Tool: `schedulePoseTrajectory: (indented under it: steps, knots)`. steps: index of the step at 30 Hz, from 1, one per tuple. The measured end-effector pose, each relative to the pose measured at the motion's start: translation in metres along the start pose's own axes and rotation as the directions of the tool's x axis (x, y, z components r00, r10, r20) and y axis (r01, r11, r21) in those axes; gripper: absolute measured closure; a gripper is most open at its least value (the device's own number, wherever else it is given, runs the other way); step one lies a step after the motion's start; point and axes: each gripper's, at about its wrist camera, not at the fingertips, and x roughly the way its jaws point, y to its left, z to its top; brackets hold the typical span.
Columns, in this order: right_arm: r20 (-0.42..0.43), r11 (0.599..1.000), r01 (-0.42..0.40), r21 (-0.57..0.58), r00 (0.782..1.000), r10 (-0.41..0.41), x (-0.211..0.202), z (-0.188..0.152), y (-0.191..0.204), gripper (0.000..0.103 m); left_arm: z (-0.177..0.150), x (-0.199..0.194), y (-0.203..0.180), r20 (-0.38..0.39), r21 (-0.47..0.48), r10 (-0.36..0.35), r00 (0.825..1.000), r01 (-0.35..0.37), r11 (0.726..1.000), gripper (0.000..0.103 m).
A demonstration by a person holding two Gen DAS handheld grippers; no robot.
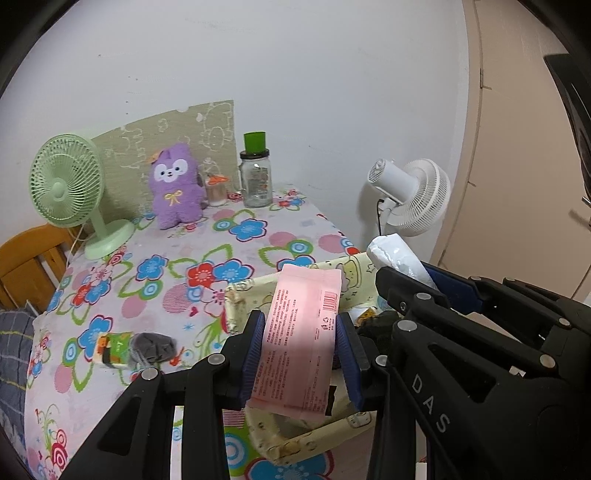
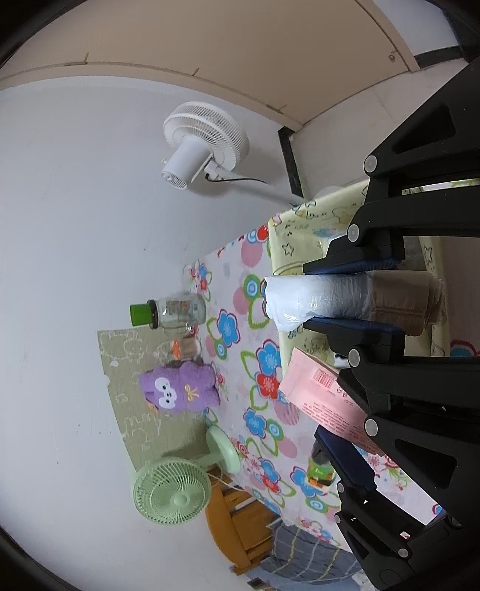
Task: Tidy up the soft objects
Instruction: 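Lift the pink towel and white pad and carry both over the fabric box, then lower the towel and pad into the box and open both grippers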
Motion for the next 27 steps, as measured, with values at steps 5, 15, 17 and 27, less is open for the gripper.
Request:
schedulePoseTrajectory:
  steps: [5,15,17,27]
  knots:
    - [-0.019,1.000,0.010,0.010,1.000,-0.010,0.011,-0.002,-0.009,0.079,0.000,0.014,-0.005,-0.023,0.006,-0.014,1.000,0.014,1.000,0.063]
    - [-0.075,1.000,0.014,0.016,0.997,-0.013,0.037,-0.009,-0.017,0.078,-0.006,0.039,-0.006,-0.077,0.009,-0.019,0.997,0.020,1.000,0.060]
    - [-0.086,1.000,0.005,0.016,0.996,-0.004,0.042,-0.010,-0.016,0.078,-0.006,0.042,-0.004,-0.084,0.011,-0.009,0.996,0.010,1.000,0.058]
    - [-0.097,1.000,-0.024,0.015,0.995,0.025,0.056,-0.004,-0.012,0.079,-0.001,0.051,0.003,-0.091,0.013,0.018,0.996,-0.017,1.000,0.033]
